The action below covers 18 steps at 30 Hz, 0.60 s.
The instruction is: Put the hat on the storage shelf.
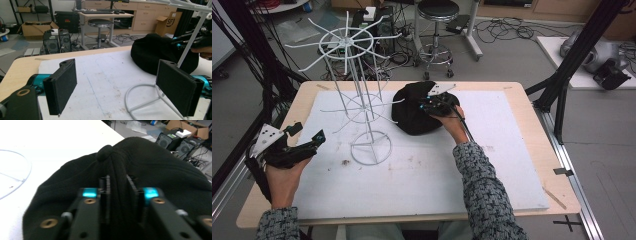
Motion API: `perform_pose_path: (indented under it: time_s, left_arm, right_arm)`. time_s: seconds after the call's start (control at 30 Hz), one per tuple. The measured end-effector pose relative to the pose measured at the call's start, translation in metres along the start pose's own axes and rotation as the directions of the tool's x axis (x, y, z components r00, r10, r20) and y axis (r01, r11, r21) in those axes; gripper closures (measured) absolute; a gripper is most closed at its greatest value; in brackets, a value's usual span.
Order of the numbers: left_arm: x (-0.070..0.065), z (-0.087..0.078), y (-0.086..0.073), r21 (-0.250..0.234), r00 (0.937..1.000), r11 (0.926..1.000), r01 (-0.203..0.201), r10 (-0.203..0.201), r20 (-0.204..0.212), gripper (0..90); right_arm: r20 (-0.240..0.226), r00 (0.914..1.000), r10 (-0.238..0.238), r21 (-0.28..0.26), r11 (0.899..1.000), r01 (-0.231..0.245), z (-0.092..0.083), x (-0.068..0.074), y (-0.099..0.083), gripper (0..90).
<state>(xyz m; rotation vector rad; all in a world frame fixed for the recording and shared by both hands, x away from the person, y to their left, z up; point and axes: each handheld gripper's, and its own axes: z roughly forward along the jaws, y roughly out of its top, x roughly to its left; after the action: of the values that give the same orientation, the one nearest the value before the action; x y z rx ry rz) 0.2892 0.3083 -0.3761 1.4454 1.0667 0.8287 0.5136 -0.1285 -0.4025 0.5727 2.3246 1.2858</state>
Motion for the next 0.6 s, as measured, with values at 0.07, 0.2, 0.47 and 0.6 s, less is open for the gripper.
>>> perform_pose_path:
  time_s: [0.07,0.2,0.47,0.6]
  left_arm:
    - [0.000,0.000,0.000,0.001,1.0000,1.0000,0.000,0.000,-0.002,17.2]
    - [0.001,0.000,0.000,0.003,1.0000,1.0000,0.001,-0.001,-0.003,17.2]
    - [0.001,0.000,0.000,0.001,1.0000,1.0000,0.003,-0.003,-0.005,17.2]
    - [0.002,-0.001,0.001,-0.003,1.0000,1.0000,0.001,-0.001,-0.005,17.2]
  right_arm:
    - [-0.001,0.9997,0.024,-0.024,0.999,-0.024,-0.005,-0.001,0.004,83.7]
    - [0.007,0.9981,0.061,-0.066,0.996,-0.061,-0.013,-0.003,0.009,84.6]
    - [0.053,0.9902,0.129,-0.159,0.980,-0.119,-0.039,-0.011,0.019,85.0]
    - [0.065,0.9836,0.168,-0.215,0.965,-0.151,-0.055,-0.018,0.023,85.0]
